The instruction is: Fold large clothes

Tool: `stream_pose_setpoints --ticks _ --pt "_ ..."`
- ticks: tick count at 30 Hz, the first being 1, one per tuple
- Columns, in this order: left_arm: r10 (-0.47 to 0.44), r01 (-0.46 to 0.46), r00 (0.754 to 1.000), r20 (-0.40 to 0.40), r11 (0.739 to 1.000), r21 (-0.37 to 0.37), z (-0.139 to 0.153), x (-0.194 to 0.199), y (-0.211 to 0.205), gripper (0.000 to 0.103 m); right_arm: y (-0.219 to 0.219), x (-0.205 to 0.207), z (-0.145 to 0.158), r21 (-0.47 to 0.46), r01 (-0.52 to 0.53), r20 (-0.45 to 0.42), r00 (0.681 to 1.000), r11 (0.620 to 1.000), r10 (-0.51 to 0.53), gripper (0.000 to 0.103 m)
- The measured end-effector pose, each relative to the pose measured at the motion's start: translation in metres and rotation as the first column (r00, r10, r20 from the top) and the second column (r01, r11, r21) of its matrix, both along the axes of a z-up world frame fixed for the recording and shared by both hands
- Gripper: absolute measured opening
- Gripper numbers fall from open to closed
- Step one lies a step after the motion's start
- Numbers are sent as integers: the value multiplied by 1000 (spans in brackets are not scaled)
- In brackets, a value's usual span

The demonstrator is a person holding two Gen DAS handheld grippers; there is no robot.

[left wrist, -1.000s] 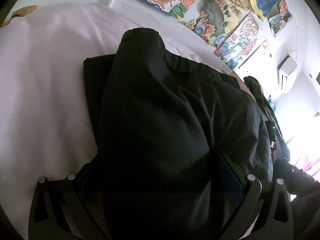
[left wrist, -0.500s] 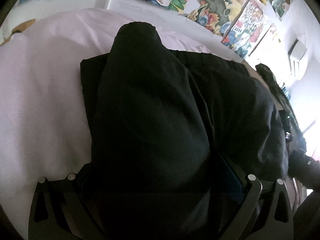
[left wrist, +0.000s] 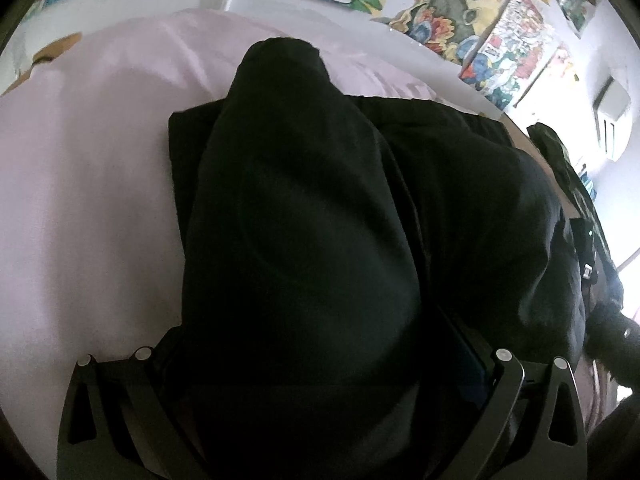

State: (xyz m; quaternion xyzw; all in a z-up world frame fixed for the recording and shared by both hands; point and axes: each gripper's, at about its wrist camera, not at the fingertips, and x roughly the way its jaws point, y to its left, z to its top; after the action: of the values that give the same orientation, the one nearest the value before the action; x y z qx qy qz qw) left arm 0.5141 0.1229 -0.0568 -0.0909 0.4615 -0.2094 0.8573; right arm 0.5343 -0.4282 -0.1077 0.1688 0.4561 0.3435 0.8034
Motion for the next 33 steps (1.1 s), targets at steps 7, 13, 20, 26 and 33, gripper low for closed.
stream_pose_setpoints --ticks 7,13,20,26,33 --pt "25 -25 999 -46 1000 0 7 8 3 74 5 0 11 -26 15 -12 1000 1000 -16 77" --pt "43 -45 999 24 997 60 28 -9 -12 26 10 -24 30 -61 57 57 997 997 -53 46" --pt "113 -116 991 66 992 43 67 -58 -20 13 44 -71 82 -207 137 122 986 969 -113 26" --pt "98 -107 992 76 985 135 120 -129 -36 13 75 -133 147 -281 150 135 984 948 -116 25" --pt "113 -113 994 9 983 141 112 -182 -38 13 79 -187 155 -288 112 71 993 951 -95 25"
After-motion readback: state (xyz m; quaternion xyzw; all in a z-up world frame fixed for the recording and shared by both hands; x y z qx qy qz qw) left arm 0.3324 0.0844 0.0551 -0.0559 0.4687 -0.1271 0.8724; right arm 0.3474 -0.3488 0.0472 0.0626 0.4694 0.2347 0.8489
